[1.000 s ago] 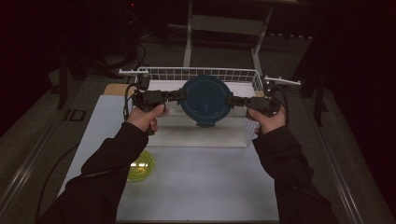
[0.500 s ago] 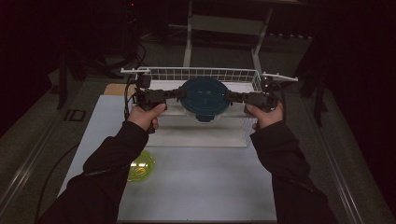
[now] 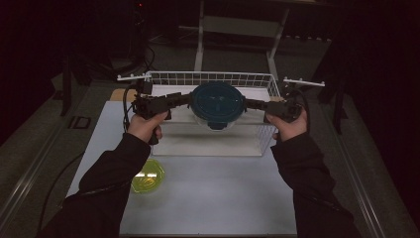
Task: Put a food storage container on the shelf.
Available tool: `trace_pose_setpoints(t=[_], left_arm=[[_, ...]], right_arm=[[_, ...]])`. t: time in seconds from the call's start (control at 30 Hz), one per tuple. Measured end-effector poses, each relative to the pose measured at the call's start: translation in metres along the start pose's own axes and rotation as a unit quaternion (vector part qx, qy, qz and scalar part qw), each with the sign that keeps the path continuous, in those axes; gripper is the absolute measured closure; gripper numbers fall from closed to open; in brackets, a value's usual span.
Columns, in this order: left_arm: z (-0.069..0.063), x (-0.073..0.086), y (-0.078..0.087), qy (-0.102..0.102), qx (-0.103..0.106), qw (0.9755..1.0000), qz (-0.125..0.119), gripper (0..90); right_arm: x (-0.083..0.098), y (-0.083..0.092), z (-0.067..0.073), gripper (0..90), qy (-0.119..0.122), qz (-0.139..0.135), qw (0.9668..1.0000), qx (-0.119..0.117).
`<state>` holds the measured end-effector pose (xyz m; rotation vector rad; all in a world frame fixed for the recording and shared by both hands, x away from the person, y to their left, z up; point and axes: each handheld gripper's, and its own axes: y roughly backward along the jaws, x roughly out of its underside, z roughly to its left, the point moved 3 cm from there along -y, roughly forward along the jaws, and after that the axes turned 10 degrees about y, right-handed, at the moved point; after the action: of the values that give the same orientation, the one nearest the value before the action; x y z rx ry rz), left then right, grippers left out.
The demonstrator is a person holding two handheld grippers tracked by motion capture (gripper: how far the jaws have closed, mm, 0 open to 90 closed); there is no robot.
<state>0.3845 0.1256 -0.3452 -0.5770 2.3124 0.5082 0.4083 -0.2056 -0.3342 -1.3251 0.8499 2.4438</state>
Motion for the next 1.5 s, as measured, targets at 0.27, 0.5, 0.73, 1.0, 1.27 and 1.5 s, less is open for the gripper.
trace_pose_setpoints(t=[0.27,0.5,0.73,1.0,1.27,1.5], left_arm=[[-0.019,0.019,0.016,-0.061,0.022,0.9979,0.007,19.5],[-0.028,0.04,0.026,-0.097,0.007,0.9952,0.006,7.7],[-0.028,0.061,0.032,-0.119,-0.012,0.9928,0.01,0.1],[-0.024,0.092,0.033,-0.137,-0.019,0.9901,0.023,0.0],[-0.018,0.117,0.029,-0.142,-0.024,0.9889,0.034,0.0],[-0.014,0.129,0.027,-0.143,-0.027,0.9888,0.036,0.0]], right_arm=[[0.007,0.02,0.014,47.0,0.04,-0.017,0.9988,0.02],[0.023,0.026,0.03,50.3,0.066,-0.01,0.9977,0.012],[0.044,0.023,0.041,71.3,0.076,0.02,0.9968,-0.012],[0.066,0.003,0.052,89.8,0.094,0.064,0.9932,-0.023],[0.07,-0.021,0.055,89.8,0.08,0.072,0.9936,-0.035],[0.063,-0.035,0.053,89.9,0.074,0.068,0.9946,-0.027]])
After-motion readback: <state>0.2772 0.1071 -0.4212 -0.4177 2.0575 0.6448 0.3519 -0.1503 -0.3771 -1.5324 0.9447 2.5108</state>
